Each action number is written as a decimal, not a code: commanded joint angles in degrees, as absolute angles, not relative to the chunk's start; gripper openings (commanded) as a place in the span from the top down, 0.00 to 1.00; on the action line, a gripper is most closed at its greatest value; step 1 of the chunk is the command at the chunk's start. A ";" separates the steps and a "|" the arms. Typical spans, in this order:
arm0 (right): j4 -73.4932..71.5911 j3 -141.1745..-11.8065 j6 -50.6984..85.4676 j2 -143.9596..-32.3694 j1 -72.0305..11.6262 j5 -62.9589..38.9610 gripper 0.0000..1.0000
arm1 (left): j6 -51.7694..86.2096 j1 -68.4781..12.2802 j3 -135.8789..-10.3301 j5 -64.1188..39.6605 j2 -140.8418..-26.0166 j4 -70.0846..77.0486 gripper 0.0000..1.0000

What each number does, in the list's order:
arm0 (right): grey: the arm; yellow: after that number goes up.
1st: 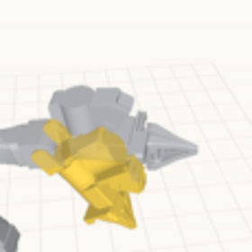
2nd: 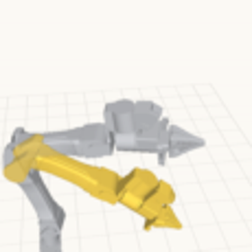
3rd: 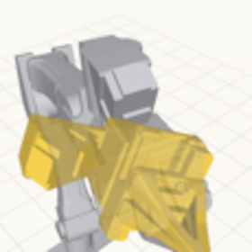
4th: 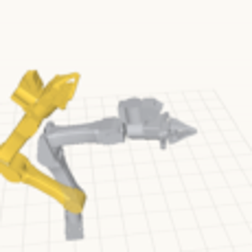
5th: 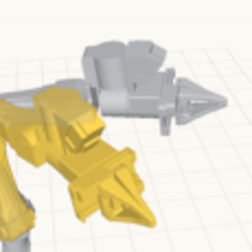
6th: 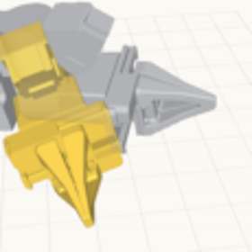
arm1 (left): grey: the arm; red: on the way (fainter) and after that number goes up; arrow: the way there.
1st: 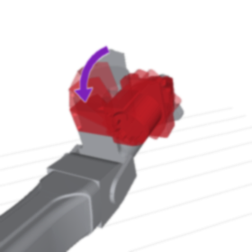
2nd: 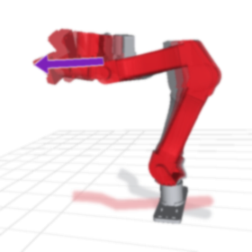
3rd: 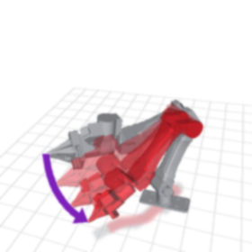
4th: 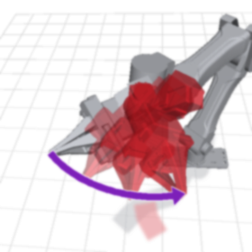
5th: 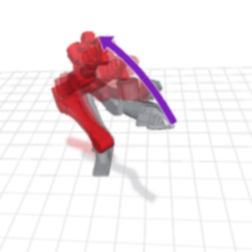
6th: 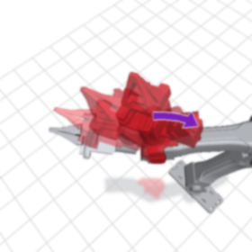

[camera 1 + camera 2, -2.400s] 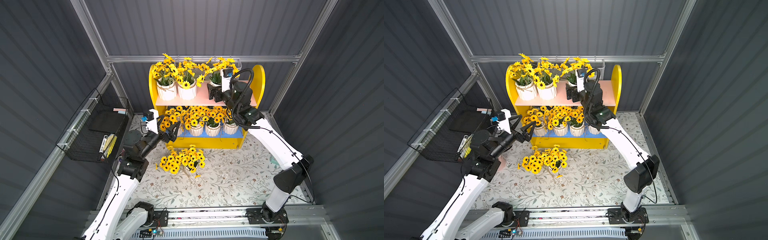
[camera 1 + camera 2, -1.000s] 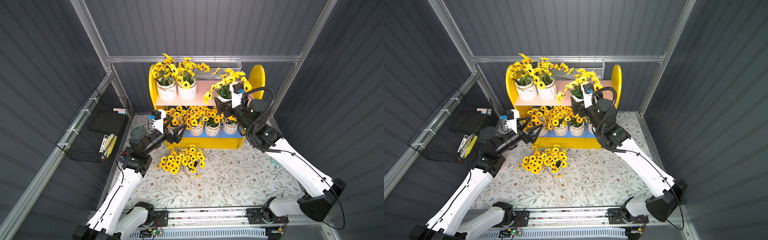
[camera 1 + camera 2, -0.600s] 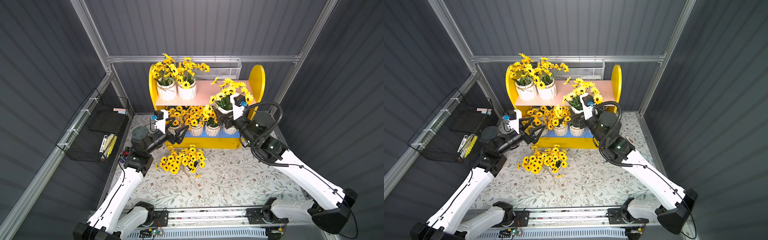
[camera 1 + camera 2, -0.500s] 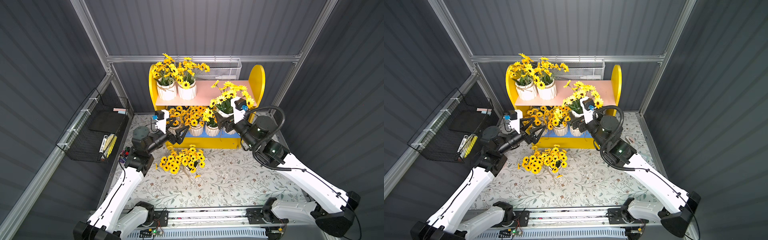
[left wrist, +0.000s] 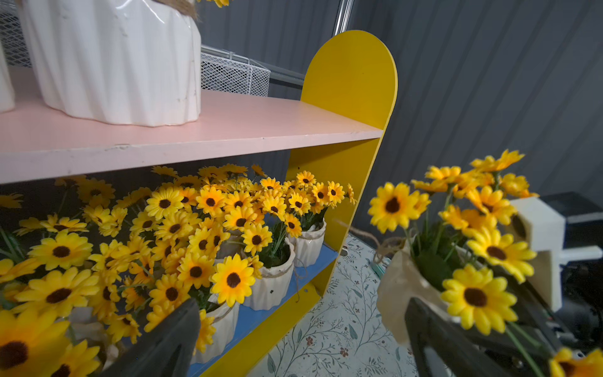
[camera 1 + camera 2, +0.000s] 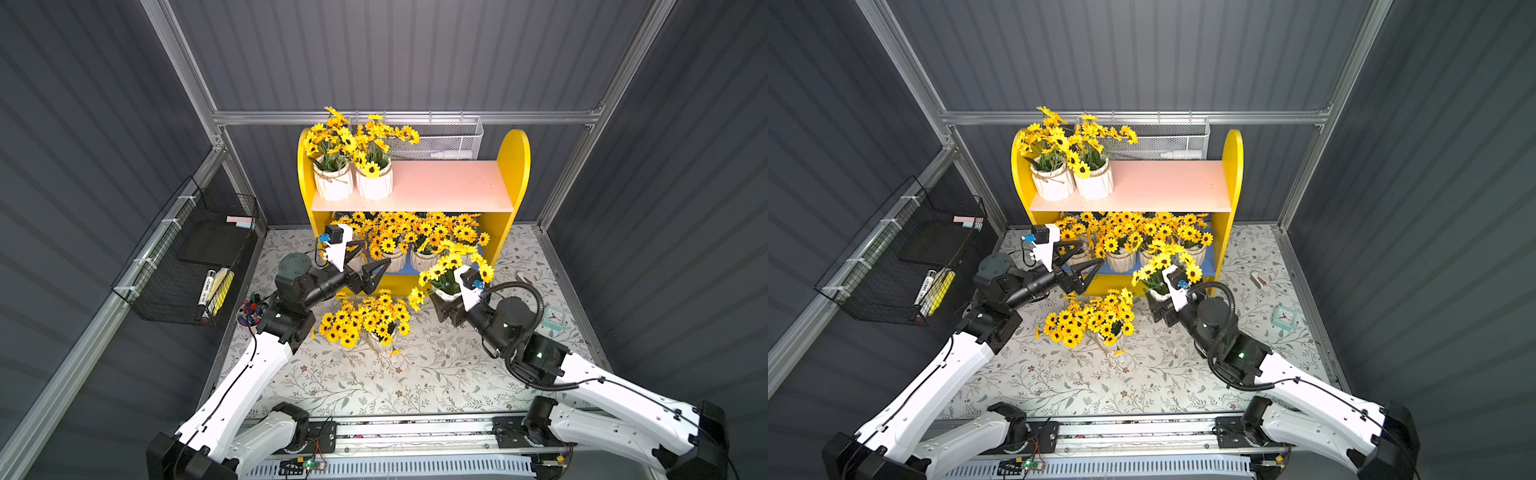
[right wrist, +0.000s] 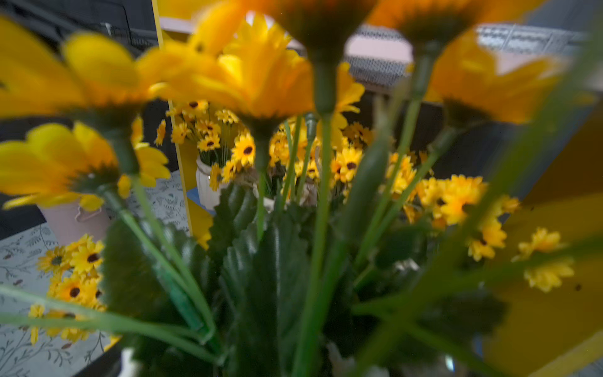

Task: Take the sunflower pots off the shelves
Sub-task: Place the sunflower pot at the center of the board.

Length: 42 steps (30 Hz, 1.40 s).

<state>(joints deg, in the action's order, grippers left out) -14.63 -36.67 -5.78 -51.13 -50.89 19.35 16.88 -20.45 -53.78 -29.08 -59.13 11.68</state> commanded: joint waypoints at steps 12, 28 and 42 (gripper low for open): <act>-30.35 -19.14 2.47 -48.69 -51.06 26.45 1.00 | 16.08 -21.22 -53.39 -26.36 -60.06 11.95 0.01; -59.04 -14.68 6.63 -78.10 -51.28 23.22 1.00 | 13.65 -21.61 -53.24 -21.23 -59.81 10.31 0.01; -79.38 -14.02 2.78 -98.00 -53.63 24.79 1.00 | 10.38 -21.62 -53.53 -18.91 -59.14 8.62 0.01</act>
<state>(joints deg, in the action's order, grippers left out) -70.35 -12.71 3.81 -96.23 -52.84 23.88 12.21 -21.34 -53.67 -19.81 -60.25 9.37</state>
